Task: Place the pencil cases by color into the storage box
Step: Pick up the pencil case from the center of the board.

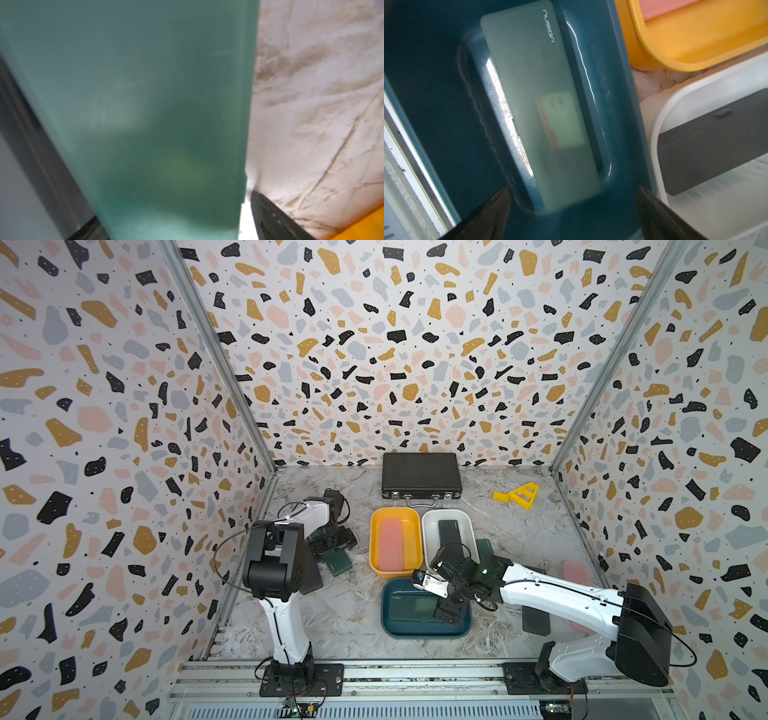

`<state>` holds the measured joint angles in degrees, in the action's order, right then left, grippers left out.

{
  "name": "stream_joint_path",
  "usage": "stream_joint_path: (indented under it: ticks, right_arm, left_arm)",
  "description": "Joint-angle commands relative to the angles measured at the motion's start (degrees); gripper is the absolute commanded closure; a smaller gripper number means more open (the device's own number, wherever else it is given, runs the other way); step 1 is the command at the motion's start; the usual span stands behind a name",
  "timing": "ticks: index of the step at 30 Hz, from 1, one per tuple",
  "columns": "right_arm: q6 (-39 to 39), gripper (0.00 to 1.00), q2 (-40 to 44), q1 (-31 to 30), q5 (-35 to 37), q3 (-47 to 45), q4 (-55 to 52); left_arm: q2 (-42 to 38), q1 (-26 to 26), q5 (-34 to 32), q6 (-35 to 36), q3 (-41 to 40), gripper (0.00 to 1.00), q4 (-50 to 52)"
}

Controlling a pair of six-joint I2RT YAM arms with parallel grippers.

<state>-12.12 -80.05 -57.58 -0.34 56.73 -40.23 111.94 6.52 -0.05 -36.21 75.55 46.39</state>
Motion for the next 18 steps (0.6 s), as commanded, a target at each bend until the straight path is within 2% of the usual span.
stream_joint_path:
  ticks: [1, 9, 18]
  right_arm:
    - [0.8, 0.01, 2.0, 0.3, 0.9, -0.1, -1.4]
    - [1.7, 0.02, 3.8, 0.5, 1.7, -1.3, -1.5]
    - [2.7, 0.02, 5.1, 0.8, 3.0, -1.3, -1.6]
  left_arm:
    - [1.4, -0.5, 0.7, -0.3, -1.2, 0.12, -0.6]
    - [1.7, -0.8, 1.6, -0.1, -1.7, 0.35, -1.2]
    - [-1.0, -0.9, 2.0, 0.6, -1.8, 0.49, -1.6]
